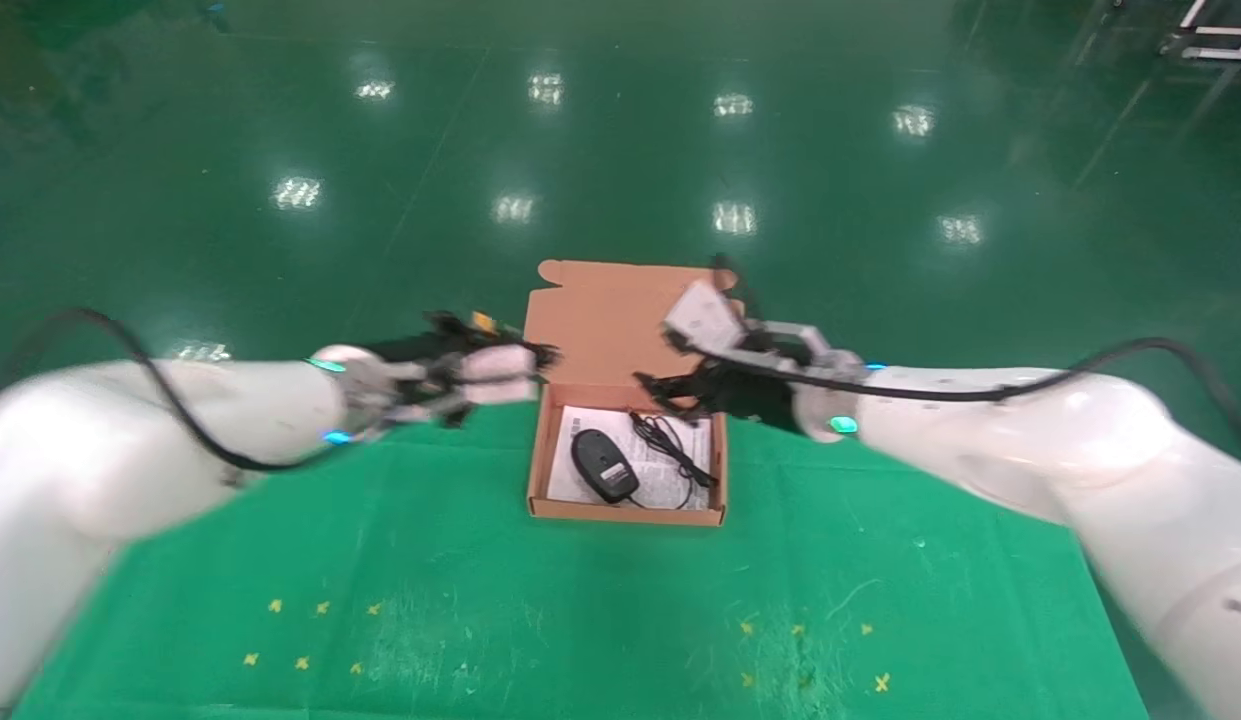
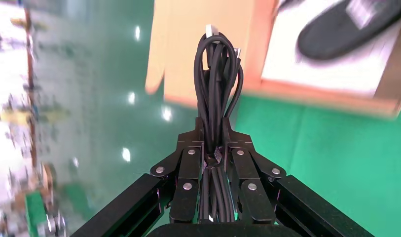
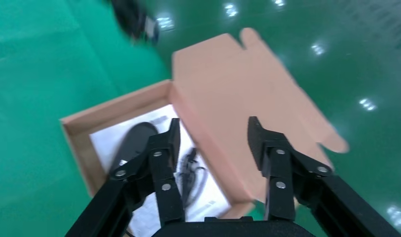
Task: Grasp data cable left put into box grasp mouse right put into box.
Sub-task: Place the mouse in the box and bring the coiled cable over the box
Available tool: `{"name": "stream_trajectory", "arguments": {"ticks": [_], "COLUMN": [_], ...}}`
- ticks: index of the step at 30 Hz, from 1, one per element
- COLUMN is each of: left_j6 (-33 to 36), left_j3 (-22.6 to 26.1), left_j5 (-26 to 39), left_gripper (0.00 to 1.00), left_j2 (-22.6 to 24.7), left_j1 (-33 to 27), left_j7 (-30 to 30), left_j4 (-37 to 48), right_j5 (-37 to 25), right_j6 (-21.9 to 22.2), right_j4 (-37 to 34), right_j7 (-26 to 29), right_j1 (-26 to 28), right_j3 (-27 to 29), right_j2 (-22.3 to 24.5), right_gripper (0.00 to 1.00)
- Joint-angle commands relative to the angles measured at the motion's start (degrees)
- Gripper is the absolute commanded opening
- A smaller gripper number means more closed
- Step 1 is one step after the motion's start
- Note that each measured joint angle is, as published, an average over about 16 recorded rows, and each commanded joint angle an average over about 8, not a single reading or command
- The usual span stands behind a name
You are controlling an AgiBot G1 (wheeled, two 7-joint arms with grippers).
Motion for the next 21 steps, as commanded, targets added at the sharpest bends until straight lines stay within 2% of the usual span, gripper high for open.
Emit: {"name": "stream_trajectory", "arguments": {"ticks": [1,7,12,17,21], "left_j6": [-2.35,-9.41,-13.61,-16.92,-18.53], "left_j3": [0.65,3.82,9.04,14.95,18.44], "left_j5": [0.13,-1.57,-5.7,-9.76,-12.06], "left_gripper": [0.0,0.0,0.0,0.0,0.5], "left_j2": [1.87,7.08,8.11,8.35,8.53], "left_j1": [1.01,1.54,1.29,0.51,-0.1], "left_j7": [1.31,4.98,6.41,5.86,4.94], "left_j4": [0.76,8.03,11.27,13.16,14.04], "right_j5": [0.41,-0.73,-2.73,-5.48,-7.28], "right_j6": [0.18,1.58,3.72,6.07,7.37], "right_j4": [1.99,12.14,20.96,27.71,31.02], "right_j7": [0.14,5.08,11.08,17.29,20.84], "right_j1": [-0.33,-1.78,-2.86,-3.36,-3.45], "right_j3": [0.45,0.1,-0.93,-2.43,-3.39], "right_j2": [1.86,10.55,17.01,21.11,22.9], "right_gripper": [1.0,1.0,1.0,1.0,1.0]}}
